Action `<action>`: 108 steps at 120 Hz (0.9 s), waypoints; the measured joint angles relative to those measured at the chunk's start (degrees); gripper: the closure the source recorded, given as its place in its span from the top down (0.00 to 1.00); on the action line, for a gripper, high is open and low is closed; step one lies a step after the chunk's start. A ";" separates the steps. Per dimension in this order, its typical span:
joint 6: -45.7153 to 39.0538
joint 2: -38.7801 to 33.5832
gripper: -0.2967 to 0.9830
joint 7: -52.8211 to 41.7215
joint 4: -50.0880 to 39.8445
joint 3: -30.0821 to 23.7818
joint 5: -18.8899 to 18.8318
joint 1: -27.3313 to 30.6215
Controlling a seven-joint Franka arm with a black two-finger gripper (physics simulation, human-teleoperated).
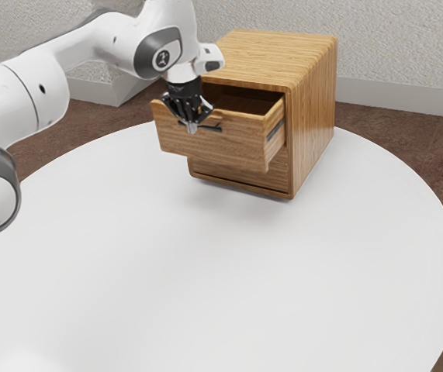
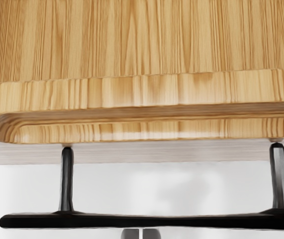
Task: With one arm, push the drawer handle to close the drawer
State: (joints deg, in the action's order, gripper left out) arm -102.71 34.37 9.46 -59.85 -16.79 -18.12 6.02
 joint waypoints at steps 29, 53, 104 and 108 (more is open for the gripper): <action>-4.06 1.04 0.15 0.01 0.05 0.08 -0.17 -0.21; -9.05 2.34 0.16 0.01 0.28 0.70 -0.17 -0.22; -17.30 4.90 0.16 0.08 2.40 1.95 0.02 -0.33; -17.80 5.11 0.15 0.09 2.46 1.97 0.01 -0.32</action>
State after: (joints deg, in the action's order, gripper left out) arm -120.51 39.48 9.55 -57.39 -14.82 -18.11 5.70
